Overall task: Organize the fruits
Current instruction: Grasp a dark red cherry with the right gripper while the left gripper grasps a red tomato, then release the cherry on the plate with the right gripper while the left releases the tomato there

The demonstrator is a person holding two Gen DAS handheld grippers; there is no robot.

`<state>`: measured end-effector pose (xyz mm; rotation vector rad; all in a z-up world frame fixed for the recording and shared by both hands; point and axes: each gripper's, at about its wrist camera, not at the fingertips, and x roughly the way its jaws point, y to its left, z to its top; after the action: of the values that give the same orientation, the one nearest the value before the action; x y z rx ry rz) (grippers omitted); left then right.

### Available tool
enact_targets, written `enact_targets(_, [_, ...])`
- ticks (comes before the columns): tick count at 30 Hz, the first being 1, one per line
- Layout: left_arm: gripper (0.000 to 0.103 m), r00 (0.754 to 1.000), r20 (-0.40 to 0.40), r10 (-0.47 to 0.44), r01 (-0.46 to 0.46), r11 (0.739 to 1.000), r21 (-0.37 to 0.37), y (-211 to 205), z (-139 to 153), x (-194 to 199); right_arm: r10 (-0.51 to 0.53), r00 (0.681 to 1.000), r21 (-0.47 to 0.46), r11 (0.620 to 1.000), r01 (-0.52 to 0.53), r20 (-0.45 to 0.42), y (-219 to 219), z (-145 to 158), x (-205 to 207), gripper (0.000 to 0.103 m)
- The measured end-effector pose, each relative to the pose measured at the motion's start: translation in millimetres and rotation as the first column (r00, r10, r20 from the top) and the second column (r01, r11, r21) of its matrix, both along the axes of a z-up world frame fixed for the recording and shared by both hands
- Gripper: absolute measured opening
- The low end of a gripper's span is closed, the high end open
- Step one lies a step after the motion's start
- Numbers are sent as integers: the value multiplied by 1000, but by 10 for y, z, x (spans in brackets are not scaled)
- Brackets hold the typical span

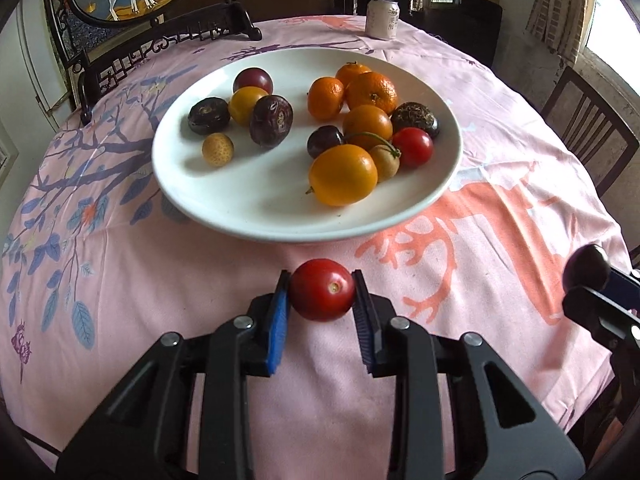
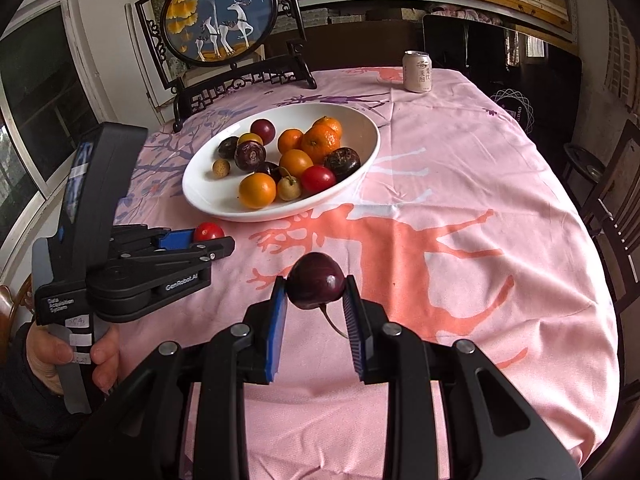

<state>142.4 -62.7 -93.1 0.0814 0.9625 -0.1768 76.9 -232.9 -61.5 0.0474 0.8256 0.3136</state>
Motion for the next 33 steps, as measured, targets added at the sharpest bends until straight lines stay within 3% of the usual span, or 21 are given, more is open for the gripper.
enact_targets(7, [30, 997, 79, 26, -20, 997, -79, 425, 348, -428, 8, 999, -11, 1000, -8, -31, 129, -61, 68, 29])
enact_targets(11, [30, 997, 61, 48, -42, 994, -98, 693, 462, -391, 50, 999, -45, 998, -51, -22, 308, 7, 124, 29])
enact_targets(15, [30, 997, 61, 54, -50, 997, -66, 772, 686, -44, 108, 994, -64, 992, -107, 12, 481, 233, 361, 29])
enact_targets(19, [30, 995, 77, 62, -60, 998, -27, 647, 874, 611, 107, 994, -75, 992, -106, 14, 702, 331, 945, 29])
enact_targets(24, [30, 994, 1, 113, -113, 994, -14, 581, 643, 1269, 79, 997, -116, 990, -80, -18, 868, 152, 1538, 28])
enact_targets(27, [30, 992, -27, 122, -123, 992, -20, 598, 518, 1400, 81, 996, -73, 994, -83, -33, 793, 104, 1627, 28])
enact_targets(32, [30, 991, -48, 121, -123, 992, -25, 585, 406, 1510, 84, 996, -85, 993, -87, -39, 816, 22, 1739, 29])
enact_targets(33, [31, 991, -48, 124, -125, 992, -23, 583, 394, 1529, 80, 996, -84, 993, -83, -41, 821, 2, 1763, 38])
